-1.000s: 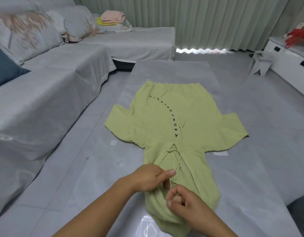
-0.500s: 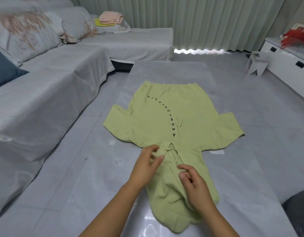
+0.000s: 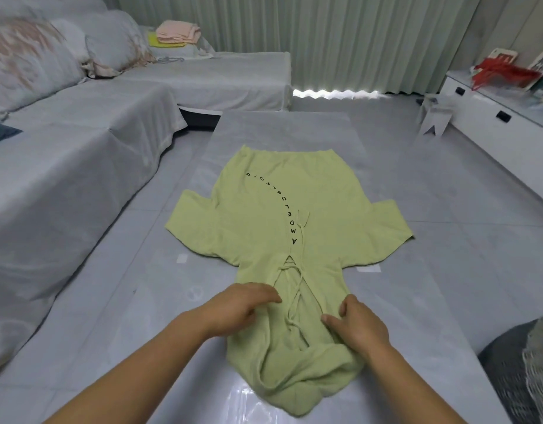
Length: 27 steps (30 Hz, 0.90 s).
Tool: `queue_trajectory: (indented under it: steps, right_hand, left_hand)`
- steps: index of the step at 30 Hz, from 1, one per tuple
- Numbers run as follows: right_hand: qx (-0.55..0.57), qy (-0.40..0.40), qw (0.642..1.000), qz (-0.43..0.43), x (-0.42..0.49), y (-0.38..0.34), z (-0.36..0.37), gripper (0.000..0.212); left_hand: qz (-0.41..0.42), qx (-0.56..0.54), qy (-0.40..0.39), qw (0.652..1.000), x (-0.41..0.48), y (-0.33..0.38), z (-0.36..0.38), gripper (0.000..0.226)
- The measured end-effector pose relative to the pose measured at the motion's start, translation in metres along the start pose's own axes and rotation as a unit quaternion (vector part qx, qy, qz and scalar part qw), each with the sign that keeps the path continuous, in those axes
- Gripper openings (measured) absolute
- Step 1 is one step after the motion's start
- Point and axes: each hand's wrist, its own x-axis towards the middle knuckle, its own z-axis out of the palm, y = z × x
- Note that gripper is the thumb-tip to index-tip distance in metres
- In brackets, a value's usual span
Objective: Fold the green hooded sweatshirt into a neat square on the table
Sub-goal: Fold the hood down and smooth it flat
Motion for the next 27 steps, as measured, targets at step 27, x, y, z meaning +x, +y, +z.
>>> queue_trajectory:
  steps: [27]
  right_hand:
    - [-0.082, -0.141, 0.96, -0.228, 0.048, 0.029, -0.072, 0.021]
  left_hand:
    - [-0.271, -0.292, 0.062, 0.915, -0.042, -0.053, -0.008, 0.039]
